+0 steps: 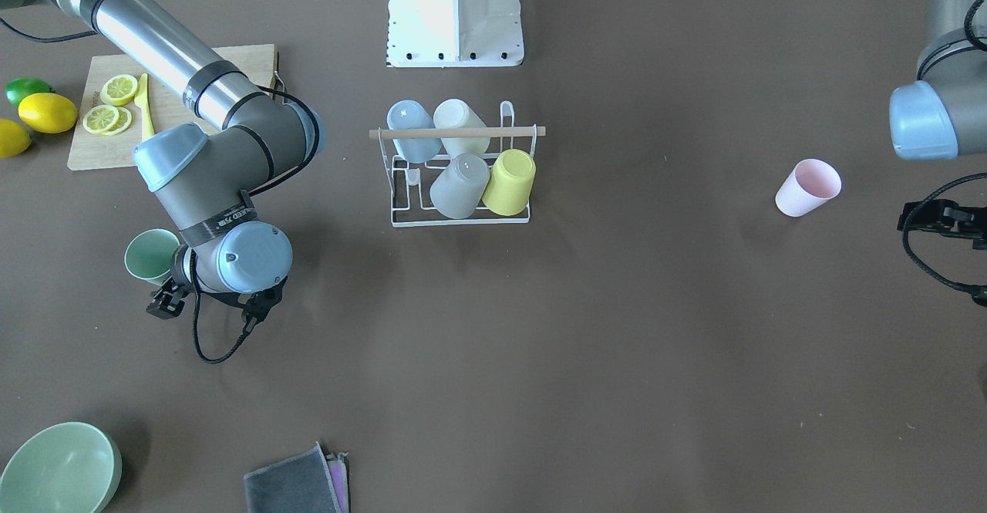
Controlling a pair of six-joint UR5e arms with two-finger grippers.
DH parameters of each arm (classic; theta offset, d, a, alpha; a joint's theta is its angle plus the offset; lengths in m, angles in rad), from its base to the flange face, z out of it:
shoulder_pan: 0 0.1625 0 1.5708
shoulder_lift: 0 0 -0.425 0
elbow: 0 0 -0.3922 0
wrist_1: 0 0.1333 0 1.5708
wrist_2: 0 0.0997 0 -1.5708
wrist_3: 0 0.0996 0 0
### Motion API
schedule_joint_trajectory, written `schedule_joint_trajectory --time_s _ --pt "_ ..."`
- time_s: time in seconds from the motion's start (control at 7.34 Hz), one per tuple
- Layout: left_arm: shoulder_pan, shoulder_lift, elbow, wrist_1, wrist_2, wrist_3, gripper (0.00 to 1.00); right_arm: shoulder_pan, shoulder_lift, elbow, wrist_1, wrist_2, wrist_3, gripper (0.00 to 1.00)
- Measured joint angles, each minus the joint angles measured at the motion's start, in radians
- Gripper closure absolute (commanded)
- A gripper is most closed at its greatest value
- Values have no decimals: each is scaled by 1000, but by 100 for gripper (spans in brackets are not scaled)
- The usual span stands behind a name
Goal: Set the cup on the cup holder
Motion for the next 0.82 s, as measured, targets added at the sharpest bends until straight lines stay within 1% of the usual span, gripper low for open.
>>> schedule_joint_trajectory --time_s 0.14,0.27,0.82 --pt "2 19 4 25 -47 -3 2 -3 -3 0 0 -5 -6 0" --pt "9 37 6 44 -72 -5 2 -5 -6 0 0 -11 -16 0" --pt "122 45 33 61 -82 -6 2 -7 -13 2 0 -23 -29 0"
